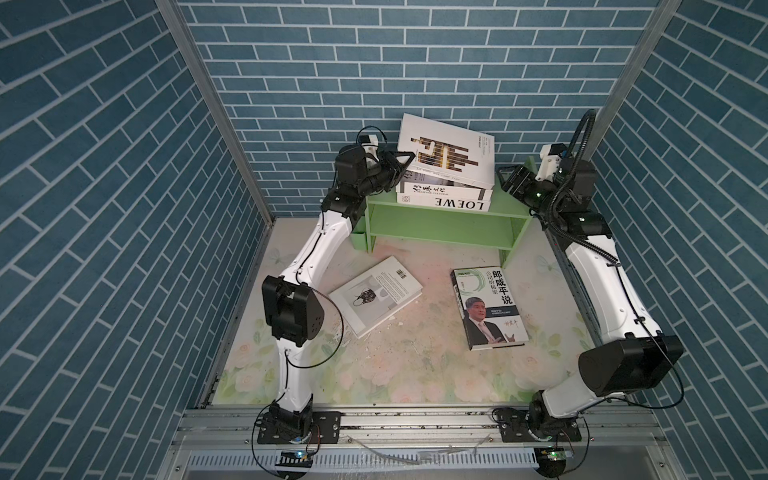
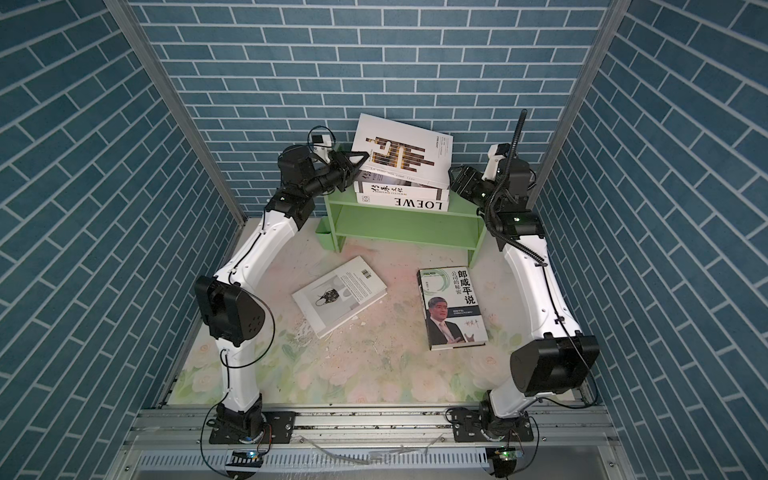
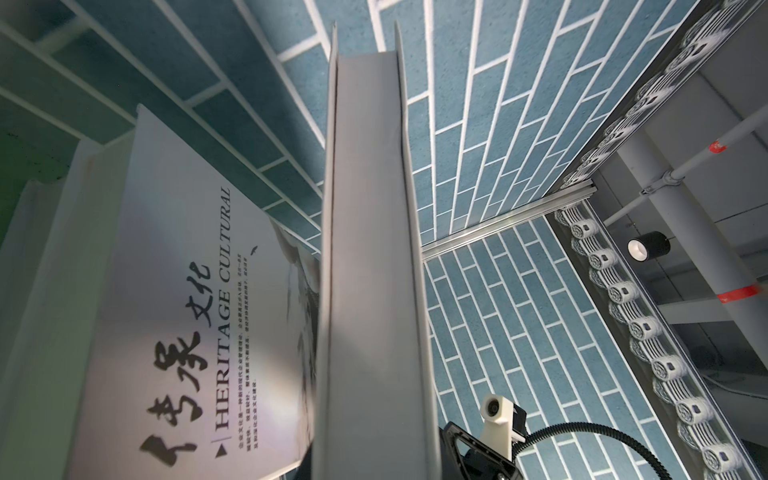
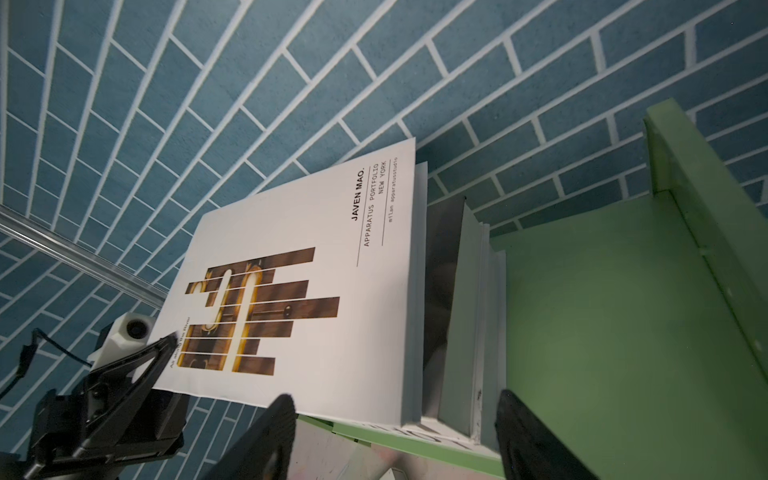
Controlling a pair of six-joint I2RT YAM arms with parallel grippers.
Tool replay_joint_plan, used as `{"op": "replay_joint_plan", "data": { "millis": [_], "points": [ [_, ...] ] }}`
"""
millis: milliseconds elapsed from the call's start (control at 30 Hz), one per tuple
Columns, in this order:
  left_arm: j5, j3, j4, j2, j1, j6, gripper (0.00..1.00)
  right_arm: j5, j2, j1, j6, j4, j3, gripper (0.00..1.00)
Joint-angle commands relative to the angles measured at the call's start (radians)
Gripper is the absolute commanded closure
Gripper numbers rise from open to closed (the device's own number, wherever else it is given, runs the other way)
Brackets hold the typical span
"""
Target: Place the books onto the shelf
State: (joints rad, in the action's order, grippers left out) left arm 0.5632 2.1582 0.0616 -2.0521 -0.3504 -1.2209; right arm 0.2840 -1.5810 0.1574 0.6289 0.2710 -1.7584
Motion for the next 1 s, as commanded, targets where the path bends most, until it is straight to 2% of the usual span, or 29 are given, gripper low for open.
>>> {"op": "replay_joint_plan", "data": {
  "millis": [0,200,467,967],
  "points": [
    [0.003,0.052,0.006,-0.012,-0.004,-0.006,0.77,-0.027,-0.022,0.013,-0.055,0.016,-0.048,0.24],
    [0.005,0.081,-0.030,-0.031,-0.005,-0.020,0.77,-0.043,-0.061,0.021,-0.069,0.022,-0.101,0.23],
    [0.001,0.097,-0.045,-0.049,-0.010,-0.038,0.77,-0.069,-0.172,0.032,-0.116,0.103,-0.302,0.22],
    [-0.008,0.118,-0.083,-0.065,-0.011,-0.043,0.76,-0.101,-0.259,0.059,-0.149,0.160,-0.349,0.22]
  ]
}}
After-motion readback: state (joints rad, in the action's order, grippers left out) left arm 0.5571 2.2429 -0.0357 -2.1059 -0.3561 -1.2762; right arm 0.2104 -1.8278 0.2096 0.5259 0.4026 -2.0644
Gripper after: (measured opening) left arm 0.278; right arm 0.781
